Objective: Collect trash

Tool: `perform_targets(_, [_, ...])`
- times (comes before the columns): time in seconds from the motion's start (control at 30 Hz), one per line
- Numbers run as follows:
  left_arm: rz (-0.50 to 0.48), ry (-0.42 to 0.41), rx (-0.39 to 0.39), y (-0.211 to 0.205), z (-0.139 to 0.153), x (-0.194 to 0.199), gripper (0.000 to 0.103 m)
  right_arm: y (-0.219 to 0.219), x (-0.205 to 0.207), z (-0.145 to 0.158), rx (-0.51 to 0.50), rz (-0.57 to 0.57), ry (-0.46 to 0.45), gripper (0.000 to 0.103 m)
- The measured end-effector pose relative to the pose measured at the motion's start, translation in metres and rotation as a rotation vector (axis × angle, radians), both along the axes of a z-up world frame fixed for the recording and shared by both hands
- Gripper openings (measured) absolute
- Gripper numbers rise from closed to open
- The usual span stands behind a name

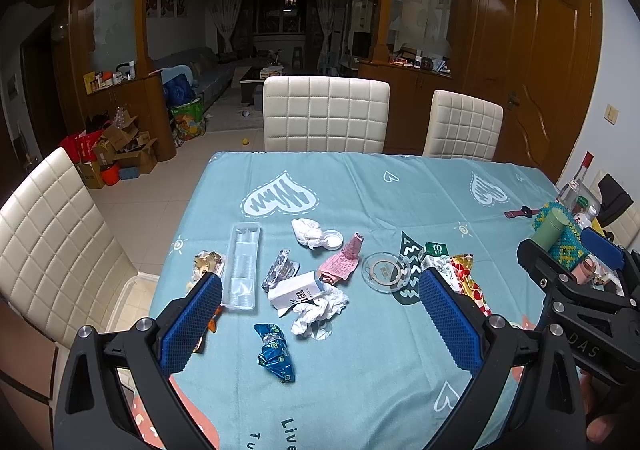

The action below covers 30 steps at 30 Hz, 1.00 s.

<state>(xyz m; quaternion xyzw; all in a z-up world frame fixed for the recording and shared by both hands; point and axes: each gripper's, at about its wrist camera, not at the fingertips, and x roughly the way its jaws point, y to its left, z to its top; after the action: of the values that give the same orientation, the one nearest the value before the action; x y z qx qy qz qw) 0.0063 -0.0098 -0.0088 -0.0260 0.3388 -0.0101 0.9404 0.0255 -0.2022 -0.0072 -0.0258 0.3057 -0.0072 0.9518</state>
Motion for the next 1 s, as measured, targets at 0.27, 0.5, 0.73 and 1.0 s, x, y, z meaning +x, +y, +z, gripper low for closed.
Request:
perform_targets(0.27, [-0.001,0.001,0.001,-0.0020,-0.0006,-0.0013,0.096,0.0003,-0.0001,-0.0006,0.000,0.001,0.001,0.100])
perform_targets(0.5, [-0.001,0.003,-0.001,-0.0022,-0.0007,-0.0007,0.096,-0.0007,0.0004,0.0000,0.002,0.002,0.000,0.100])
perform_targets(0.73, [-0.002,0.005,-0.001,-0.0029,-0.0015,-0.0006,0.096,-0.0003,0.0014,0.0005,0.000,0.005,0.003,0.100])
perform_targets(1.0, [-0.003,0.011,0.004,-0.0043,-0.0020,0.0037,0.096,0.0022,0.0044,-0.0016,-0.002,0.005,0.011,0.100])
